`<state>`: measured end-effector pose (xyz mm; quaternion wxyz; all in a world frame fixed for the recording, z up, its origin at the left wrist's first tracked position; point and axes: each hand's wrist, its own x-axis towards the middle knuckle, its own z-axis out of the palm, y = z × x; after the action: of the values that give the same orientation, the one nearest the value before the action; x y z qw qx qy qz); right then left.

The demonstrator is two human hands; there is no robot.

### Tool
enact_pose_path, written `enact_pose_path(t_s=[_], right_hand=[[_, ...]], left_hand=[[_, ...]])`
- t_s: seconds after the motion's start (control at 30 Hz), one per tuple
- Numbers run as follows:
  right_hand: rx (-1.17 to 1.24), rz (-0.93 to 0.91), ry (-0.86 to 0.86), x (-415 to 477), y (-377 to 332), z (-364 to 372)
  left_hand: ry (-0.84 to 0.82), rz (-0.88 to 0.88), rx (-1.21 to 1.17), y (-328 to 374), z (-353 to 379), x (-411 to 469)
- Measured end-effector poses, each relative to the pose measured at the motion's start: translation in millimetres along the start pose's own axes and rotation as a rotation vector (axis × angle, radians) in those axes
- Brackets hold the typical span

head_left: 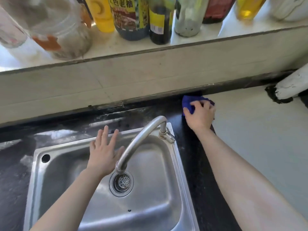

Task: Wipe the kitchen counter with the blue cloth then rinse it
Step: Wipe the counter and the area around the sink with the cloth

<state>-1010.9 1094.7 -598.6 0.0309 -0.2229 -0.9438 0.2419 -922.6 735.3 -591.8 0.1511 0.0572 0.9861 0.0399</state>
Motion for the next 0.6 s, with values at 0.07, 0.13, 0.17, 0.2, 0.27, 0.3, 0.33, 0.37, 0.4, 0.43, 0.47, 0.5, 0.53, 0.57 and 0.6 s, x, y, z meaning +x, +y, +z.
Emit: enact_pose_path(t_s=[0.07,0.13,0.17,0.2,0.27,0.3,0.33,0.37,0.4,0.43,0.47,0.5,0.53,0.57,0.6], right_hand=[[-0.007,-0.195,-0.013,-19.5,-20.0,29.4],[0.026,-0.383,-0.202,-39.9,-35.4,40.0],[0.029,-0.444,-0.282,-42.5,-35.4,37.1],[0.016,-0.497,-0.314,-38.5,-29.3,31.0],[-0.013,-0.512,-0.286,-22.9,-4.6,15.8],[-0.025,-0.47,-0.218,-12.1,12.2,6.4],[-0.025,-0.395,-0.143,-1.0,27.2,-3.3],[-0.011,-0.285,-0.103,9.0,38.9,-11.5],[0.004,-0.182,-0.078,17.3,45.0,-17.4],[0.004,-0.091,-0.064,23.6,44.7,-18.7],[0.0,-0.019,-0.049,26.4,38.5,-14.6],[-0.014,0.001,-0.045,24.5,27.2,-8.5],[-0.014,-0.043,-0.044,20.2,12.9,0.1],[0.008,-0.134,-0.053,13.8,-3.2,10.3],[0.052,-0.234,-0.085,6.7,-19.2,22.0]], left_hand=[[0.013,0.004,-0.023,0.3,12.4,9.6],[0.028,-0.007,-0.051,3.9,25.1,10.5],[0.047,-0.016,-0.058,5.6,29.1,8.7],[0.066,-0.027,-0.064,6.6,32.7,7.7],[0.044,-0.046,-0.05,5.3,35.3,8.0],[0.022,-0.041,-0.043,4.5,35.4,8.9],[0.002,-0.036,-0.043,3.5,35.6,9.6],[-0.017,-0.03,-0.047,2.2,35.0,10.5],[-0.024,-0.019,-0.051,1.0,34.4,11.1],[-0.024,-0.006,-0.056,0.4,34.2,11.4],[-0.019,0.003,-0.061,-0.1,33.8,10.9],[-0.017,0.007,-0.069,-1.0,34.7,9.9],[-0.01,0.01,-0.08,-2.2,36.8,9.1],[0.007,0.015,-0.087,-3.3,38.4,8.7],[0.035,0.026,-0.086,-4.9,40.1,9.5]])
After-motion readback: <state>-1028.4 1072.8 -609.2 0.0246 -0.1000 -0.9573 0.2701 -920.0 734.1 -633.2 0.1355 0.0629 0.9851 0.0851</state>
